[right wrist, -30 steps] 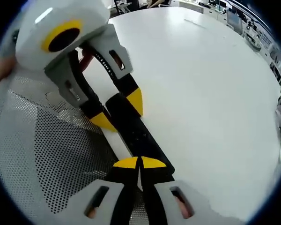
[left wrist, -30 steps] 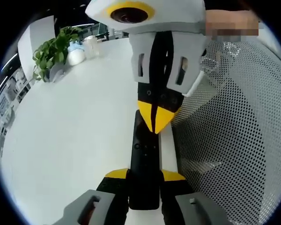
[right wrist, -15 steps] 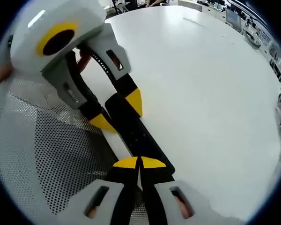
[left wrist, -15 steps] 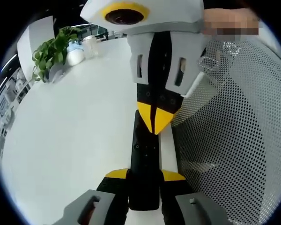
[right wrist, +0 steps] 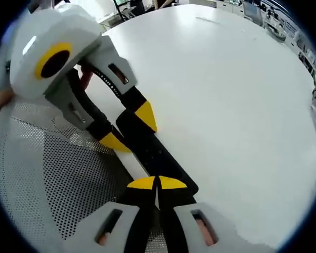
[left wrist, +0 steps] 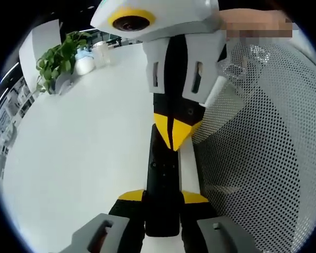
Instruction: Press the specified remote control buttons in sequence, fully releasing each button before pressing the next.
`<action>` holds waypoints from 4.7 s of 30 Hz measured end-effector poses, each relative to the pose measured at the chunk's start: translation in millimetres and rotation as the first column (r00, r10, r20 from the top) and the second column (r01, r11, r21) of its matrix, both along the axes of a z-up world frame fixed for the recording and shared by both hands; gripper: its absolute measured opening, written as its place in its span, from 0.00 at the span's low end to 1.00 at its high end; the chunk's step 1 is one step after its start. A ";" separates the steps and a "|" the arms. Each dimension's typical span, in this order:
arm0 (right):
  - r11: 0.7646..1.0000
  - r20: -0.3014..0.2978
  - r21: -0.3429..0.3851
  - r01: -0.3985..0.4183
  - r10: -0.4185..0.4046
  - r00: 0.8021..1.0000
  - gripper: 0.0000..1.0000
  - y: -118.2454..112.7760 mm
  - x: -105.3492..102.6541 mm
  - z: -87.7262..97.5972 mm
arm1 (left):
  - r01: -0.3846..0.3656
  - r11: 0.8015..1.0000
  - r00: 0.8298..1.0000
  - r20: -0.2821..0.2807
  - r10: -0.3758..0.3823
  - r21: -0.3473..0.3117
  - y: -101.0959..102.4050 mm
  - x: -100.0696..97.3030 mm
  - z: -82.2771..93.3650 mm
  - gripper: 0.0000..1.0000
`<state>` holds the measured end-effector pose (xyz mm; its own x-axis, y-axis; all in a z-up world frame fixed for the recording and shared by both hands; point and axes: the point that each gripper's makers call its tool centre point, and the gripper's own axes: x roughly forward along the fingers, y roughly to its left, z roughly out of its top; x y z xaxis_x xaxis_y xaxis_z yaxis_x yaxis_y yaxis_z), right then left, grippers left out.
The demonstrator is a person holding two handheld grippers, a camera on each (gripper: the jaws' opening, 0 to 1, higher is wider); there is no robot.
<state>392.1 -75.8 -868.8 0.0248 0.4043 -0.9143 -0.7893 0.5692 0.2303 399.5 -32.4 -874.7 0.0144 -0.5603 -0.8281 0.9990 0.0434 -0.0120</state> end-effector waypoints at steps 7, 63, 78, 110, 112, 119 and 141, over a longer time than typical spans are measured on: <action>0.999 0.022 -0.014 -0.030 0.030 0.999 0.00 0.6 -1.4 0.3 | 0.008 1.000 1.000 0.004 -0.008 0.007 0.0 -0.1 -0.2 0.24; 0.995 0.168 -0.042 -0.095 0.100 0.981 0.00 4.5 14.5 0.3 | 0.030 0.999 0.999 0.010 -0.030 0.030 -1.1 1.1 -0.5 0.24; 0.999 0.118 -0.027 -0.033 0.036 0.992 0.00 4.2 15.9 1.4 | 0.033 0.999 0.999 0.011 -0.033 0.044 -1.4 1.1 -0.5 0.24; 0.997 0.138 -0.025 -0.073 0.076 0.987 0.00 8.1 13.1 0.7 | 0.085 0.996 0.996 0.006 -0.085 -0.002 -18.4 -12.4 0.2 0.24; 0.997 0.140 -0.018 -0.072 0.073 0.987 0.00 8.0 13.4 0.3 | 0.086 0.996 0.996 0.006 -0.086 -0.003 -18.2 -12.3 0.2 0.24; 0.985 0.230 -0.017 -0.171 0.170 0.958 0.00 10.3 13.5 -0.7 | 0.077 0.997 0.997 0.003 -0.077 -0.011 -18.6 -11.4 -0.2 0.24; 0.998 0.155 0.000 -0.064 0.063 0.986 0.00 8.7 16.1 -0.2 | 0.048 0.998 0.999 -0.003 -0.048 -0.032 -19.0 -10.6 0.0 0.24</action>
<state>408.2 -67.1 -869.0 0.1401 0.4136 -0.8996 -0.8500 0.5163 0.1050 388.9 -51.4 -874.8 -0.0165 -0.5862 -0.8100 0.9998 -0.0050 -0.0167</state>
